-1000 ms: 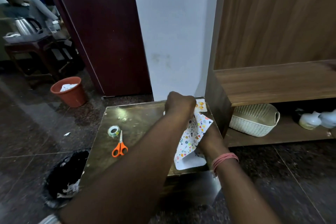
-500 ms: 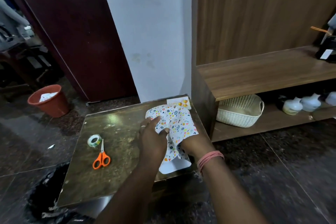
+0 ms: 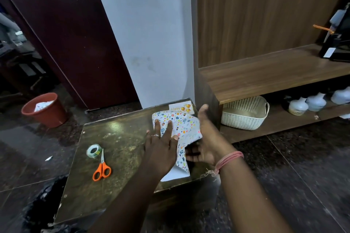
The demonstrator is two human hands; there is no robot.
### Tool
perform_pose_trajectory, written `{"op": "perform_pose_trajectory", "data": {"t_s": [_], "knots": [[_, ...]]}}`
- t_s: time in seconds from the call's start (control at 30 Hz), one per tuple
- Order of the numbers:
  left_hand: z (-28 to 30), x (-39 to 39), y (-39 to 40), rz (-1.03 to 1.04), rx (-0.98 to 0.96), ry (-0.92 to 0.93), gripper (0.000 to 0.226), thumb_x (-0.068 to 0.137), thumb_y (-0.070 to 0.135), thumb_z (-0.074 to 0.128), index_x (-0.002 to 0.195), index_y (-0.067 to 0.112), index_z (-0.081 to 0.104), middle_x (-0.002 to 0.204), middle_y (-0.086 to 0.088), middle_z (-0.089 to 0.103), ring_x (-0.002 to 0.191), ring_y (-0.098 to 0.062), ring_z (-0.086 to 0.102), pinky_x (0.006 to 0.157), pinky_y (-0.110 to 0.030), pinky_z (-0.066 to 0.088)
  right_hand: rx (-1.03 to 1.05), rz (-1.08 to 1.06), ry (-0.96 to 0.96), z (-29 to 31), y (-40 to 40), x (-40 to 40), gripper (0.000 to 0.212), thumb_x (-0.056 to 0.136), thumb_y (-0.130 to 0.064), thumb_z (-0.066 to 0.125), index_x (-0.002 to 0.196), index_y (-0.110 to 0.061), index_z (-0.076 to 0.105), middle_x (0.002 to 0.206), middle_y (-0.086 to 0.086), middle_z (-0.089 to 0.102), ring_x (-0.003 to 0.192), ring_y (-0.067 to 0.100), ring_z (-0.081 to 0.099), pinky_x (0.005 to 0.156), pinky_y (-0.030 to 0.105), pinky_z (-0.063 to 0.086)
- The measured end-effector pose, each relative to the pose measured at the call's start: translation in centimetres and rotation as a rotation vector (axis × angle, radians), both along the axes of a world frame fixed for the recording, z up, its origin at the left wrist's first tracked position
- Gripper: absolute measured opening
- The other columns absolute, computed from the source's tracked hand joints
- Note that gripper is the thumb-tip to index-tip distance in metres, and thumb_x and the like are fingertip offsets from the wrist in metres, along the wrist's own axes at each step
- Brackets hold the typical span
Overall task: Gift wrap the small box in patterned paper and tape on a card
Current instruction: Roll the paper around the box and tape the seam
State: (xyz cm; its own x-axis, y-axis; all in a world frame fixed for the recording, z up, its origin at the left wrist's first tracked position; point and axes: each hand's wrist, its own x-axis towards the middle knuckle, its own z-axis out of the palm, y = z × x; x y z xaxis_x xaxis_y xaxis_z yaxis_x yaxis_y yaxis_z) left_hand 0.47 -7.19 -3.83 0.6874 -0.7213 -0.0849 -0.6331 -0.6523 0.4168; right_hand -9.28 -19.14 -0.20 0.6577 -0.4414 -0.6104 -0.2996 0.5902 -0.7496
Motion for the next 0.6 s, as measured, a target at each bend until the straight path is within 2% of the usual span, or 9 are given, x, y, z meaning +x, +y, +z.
{"op": "perform_pose_trajectory", "data": {"t_s": [0.03,0.1,0.17,0.23,0.3,0.4,0.47,0.53,0.6], "knots": [[0.0,0.1,-0.1,-0.003,0.019,0.012,0.056,0.107,0.055,0.026,0.16,0.051,0.008,0.173,0.004,-0.009,0.158,-0.033,0.0,0.125,-0.053,0.009,0.054,-0.005,0.009,0.0,-0.3,0.0,0.123,0.051,-0.11,0.023,0.112,-0.017,0.075,0.111,0.011,0.076,0.097,0.028,0.067,0.097,0.05,0.051],[-0.1,0.4,-0.1,-0.038,0.001,0.058,0.056,0.106,0.058,0.028,0.159,0.055,0.008,0.172,0.005,-0.012,0.158,-0.032,0.007,0.125,-0.054,0.016,0.077,-0.023,-0.001,0.4,-0.2,-0.3,0.105,0.053,-0.105,0.044,0.111,-0.024,0.075,0.109,0.007,0.077,0.099,0.025,0.069,0.094,0.048,0.052],[-0.1,0.6,0.2,-0.082,-0.135,0.166,0.057,0.105,0.054,0.038,0.158,0.055,0.014,0.171,0.005,-0.016,0.158,-0.028,0.01,0.124,-0.048,0.023,0.027,-0.062,0.002,0.2,0.1,-0.1,0.062,0.076,-0.075,0.068,0.112,-0.024,0.073,0.106,0.004,0.078,0.096,0.023,0.071,0.086,0.043,0.056],[0.1,0.5,0.6,-0.043,-0.304,0.284,0.065,0.102,0.048,0.053,0.158,0.051,0.019,0.171,0.003,-0.018,0.159,-0.021,0.001,0.124,-0.035,0.018,0.021,-0.1,0.008,-0.1,0.1,0.1,0.034,0.092,-0.04,0.071,0.118,-0.019,0.068,0.104,0.004,0.076,0.089,0.024,0.069,0.078,0.042,0.056],[0.1,0.7,0.9,0.096,-0.416,0.37,0.094,0.088,0.052,0.074,0.161,0.043,0.016,0.172,0.001,0.0,0.159,-0.023,0.006,0.124,-0.041,0.02,0.064,-0.091,0.017,-0.2,0.0,0.1,0.023,0.098,-0.021,0.063,0.12,-0.013,0.062,0.11,0.008,0.072,0.093,0.026,0.067,0.081,0.047,0.056],[-0.1,2.0,1.0,0.419,-0.506,0.766,0.132,0.044,0.051,0.1,0.149,0.041,0.02,0.152,-0.005,0.049,0.132,-0.035,0.056,0.101,-0.062,0.051,0.088,-0.052,-0.008,-0.3,0.2,-0.1,0.019,0.101,-0.011,0.057,0.12,-0.012,0.058,0.121,0.013,0.069,0.107,0.03,0.067,0.09,0.053,0.054],[0.7,2.1,1.3,0.438,-0.57,1.04,0.108,0.057,0.027,0.101,0.144,0.022,0.036,0.131,-0.015,0.067,0.11,-0.042,0.07,0.089,-0.067,0.056,0.052,-0.04,-0.047,-0.3,0.5,-0.1,0.02,0.101,-0.007,0.056,0.12,-0.012,0.058,0.121,0.013,0.07,0.107,0.03,0.067,0.09,0.052,0.054],[1.9,1.9,1.7,0.357,-0.637,1.248,0.06,0.088,0.017,0.079,0.14,0.005,0.053,0.125,-0.02,0.071,0.111,-0.043,0.07,0.098,-0.066,0.051,0.013,-0.018,-0.114,-0.1,0.8,-0.1,0.021,0.101,-0.004,0.056,0.12,-0.012,0.06,0.119,0.014,0.072,0.106,0.031,0.068,0.087,0.049,0.056],[2.8,2.1,3.2,0.339,-0.753,1.481,0.044,0.096,0.02,0.062,0.138,0.005,0.058,0.131,-0.022,0.068,0.119,-0.042,0.066,0.105,-0.063,0.047,-0.017,0.01,-0.234,0.0,0.9,0.0,0.026,0.1,-0.001,0.056,0.123,-0.008,0.063,0.119,0.015,0.073,0.112,0.033,0.068,0.097,0.052,0.054]]}}
